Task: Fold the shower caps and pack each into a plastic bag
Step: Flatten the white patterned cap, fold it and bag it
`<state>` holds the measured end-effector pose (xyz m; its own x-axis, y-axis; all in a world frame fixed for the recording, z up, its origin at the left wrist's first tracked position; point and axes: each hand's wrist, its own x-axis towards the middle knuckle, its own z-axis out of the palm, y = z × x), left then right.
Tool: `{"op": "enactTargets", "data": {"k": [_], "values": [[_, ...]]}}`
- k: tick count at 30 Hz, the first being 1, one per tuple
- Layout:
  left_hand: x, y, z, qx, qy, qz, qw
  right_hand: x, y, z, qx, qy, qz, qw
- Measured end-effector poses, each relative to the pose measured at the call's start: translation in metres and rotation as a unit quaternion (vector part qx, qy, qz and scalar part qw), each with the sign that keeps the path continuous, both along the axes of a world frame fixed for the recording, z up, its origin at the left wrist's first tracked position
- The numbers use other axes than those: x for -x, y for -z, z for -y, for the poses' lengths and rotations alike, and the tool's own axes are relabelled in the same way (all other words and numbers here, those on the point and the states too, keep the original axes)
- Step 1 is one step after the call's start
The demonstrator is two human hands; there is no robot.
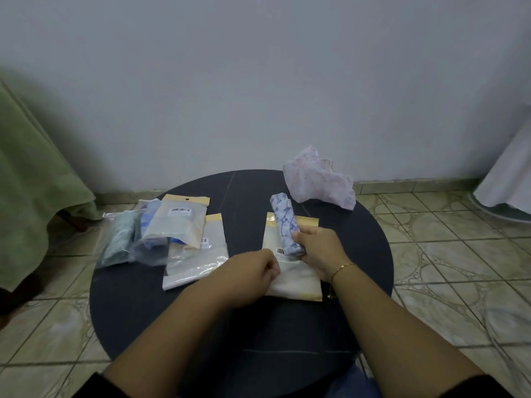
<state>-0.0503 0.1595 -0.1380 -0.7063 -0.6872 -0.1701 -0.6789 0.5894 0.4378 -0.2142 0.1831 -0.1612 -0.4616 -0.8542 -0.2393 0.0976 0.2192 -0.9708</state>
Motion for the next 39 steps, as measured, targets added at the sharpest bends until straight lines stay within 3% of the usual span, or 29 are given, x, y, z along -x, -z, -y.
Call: {"op": "enactTargets", "data": {"k": [5, 10, 15, 23, 28, 32, 39], "values": [[-0.016, -0.013, -0.001, -0.084, 0.052, 0.007, 0.995, 0.003, 0.001, 0.001, 0.017, -0.019, -0.087, 0.996], [-0.014, -0.003, -0.004, -0.049, 0.112, 0.057, 0.991, -0.003, -0.003, -0.004, 0.036, -0.057, -0.158, 0.985], [-0.012, 0.006, -0.003, -0.008, 0.099, 0.032, 0.995, -0.003, -0.015, -0.009, 0.066, -0.050, -0.102, 0.991], [0.001, 0.013, -0.001, 0.071, 0.032, 0.004, 0.997, 0.018, -0.030, -0.049, -0.025, -0.116, -0.033, 0.992], [0.012, 0.025, -0.001, 0.136, 0.038, 0.034, 0.989, 0.031, -0.044, -0.078, -0.023, -0.130, -0.021, 0.991], [0.018, 0.033, -0.001, 0.194, 0.041, 0.037, 0.979, 0.036, -0.059, -0.100, -0.047, -0.133, -0.046, 0.989], [0.025, 0.031, -0.007, 0.204, 0.017, 0.024, 0.979, 0.032, -0.066, -0.115, -0.123, -0.120, -0.148, 0.974]]}}
